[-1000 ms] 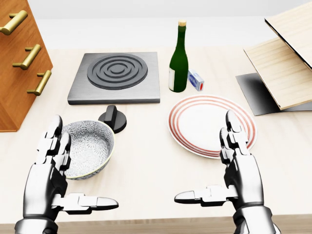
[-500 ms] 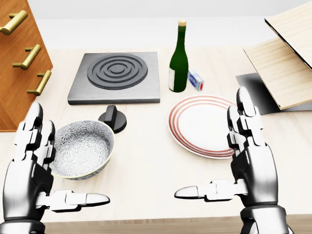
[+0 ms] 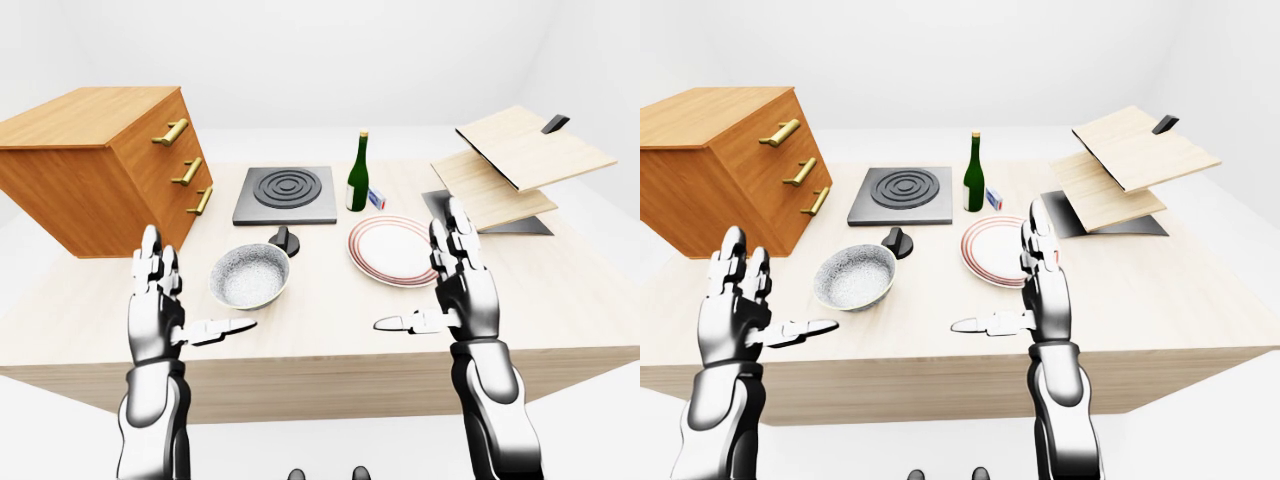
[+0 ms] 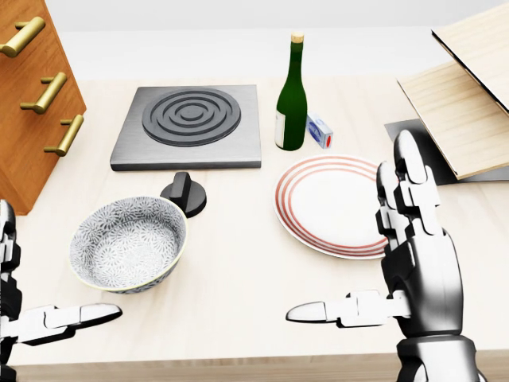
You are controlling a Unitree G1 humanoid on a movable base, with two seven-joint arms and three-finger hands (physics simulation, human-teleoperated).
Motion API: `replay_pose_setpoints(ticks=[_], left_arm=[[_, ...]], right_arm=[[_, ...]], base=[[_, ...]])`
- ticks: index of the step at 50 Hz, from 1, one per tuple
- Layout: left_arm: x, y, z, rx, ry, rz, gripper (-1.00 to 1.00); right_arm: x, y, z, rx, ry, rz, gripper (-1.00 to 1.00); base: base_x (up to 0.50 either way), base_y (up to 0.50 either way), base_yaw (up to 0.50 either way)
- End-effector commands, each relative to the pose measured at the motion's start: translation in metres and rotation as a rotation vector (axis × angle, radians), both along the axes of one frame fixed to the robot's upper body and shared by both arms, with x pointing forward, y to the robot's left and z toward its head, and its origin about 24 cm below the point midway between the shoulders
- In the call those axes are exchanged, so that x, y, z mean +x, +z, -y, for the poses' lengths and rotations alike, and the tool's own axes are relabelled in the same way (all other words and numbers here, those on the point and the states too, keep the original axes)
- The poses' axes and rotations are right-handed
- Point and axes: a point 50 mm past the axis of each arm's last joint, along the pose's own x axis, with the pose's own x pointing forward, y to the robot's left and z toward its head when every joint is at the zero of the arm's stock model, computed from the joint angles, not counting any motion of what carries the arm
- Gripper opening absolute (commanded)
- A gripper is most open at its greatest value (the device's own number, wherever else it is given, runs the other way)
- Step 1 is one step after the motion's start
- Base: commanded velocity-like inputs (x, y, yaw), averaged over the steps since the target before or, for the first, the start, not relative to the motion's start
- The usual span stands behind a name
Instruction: Pick up the akita bowl and put it on the plate.
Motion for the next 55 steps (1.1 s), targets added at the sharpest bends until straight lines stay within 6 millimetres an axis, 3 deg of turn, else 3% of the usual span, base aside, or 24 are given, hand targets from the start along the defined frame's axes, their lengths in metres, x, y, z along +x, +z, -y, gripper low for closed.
replay_pose_setpoints(ticks=[1, 16, 23, 30, 35, 55], left_arm=[[-0.007, 0.003, -0.025, 0.006, 0.101, 0.008, 1.00], [-0.022, 0.014, -0.056, 0.017, 0.223, 0.055, 1.00], [-0.030, 0.008, -0.080, -0.003, 0.301, 0.030, 1.00], [-0.035, 0.008, -0.086, 0.002, 0.337, 0.023, 1.00], [-0.049, 0.001, -0.108, -0.028, 0.447, -0.001, 1.00], [-0.067, -0.009, -0.130, -0.055, 0.570, -0.040, 1.00]], right_arm=[[0.001, 0.000, 0.001, 0.000, -0.002, 0.000, 1.00], [0.001, -0.001, 0.000, -0.002, -0.004, -0.005, 1.00], [0.002, -0.004, 0.000, -0.002, -0.004, -0.019, 1.00], [0.002, -0.007, -0.001, -0.002, -0.001, -0.031, 1.00], [0.001, -0.003, 0.001, 0.000, -0.005, -0.013, 1.00], [0.001, -0.003, 0.001, 0.003, -0.007, -0.012, 1.00]], base=[[0.00, 0.00, 0.00], [0.00, 0.00, 0.00], [0.00, 0.00, 0.00], [0.00, 0.00, 0.00], [0.00, 0.00, 0.00], [0.00, 0.00, 0.00]])
